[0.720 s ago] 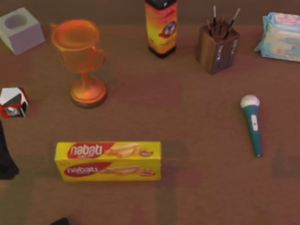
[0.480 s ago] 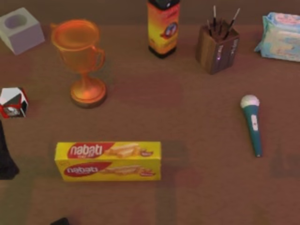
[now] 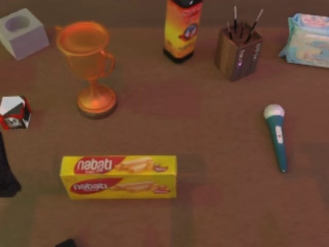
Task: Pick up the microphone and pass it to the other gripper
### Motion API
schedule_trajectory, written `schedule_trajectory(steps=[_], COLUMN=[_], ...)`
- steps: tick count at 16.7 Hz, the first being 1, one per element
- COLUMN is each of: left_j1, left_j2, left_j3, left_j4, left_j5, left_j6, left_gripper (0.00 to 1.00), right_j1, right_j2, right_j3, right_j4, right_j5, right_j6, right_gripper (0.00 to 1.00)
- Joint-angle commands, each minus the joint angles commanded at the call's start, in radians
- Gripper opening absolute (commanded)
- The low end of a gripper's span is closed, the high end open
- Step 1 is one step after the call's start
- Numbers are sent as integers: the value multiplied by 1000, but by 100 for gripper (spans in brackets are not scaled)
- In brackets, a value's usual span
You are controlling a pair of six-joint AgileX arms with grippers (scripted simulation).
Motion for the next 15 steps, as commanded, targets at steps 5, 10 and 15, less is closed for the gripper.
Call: schedule_trajectory(steps=[5,10,15], left_j1=[0,0,0], left_j2=[0,0,0], left_j3=[0,0,0], left_j4=[0,0,0], left_j5=[0,0,0], left_j6=[0,0,0], left_gripper=[100,100,100], right_j1=[77,148,194], right_j2=[502,973,1271], right_j3=[347,659,840], right_j4=[-210,-402,-541], right_j5=[10,20,30], right_j6=[92,174,224], right_gripper=[100,100,100])
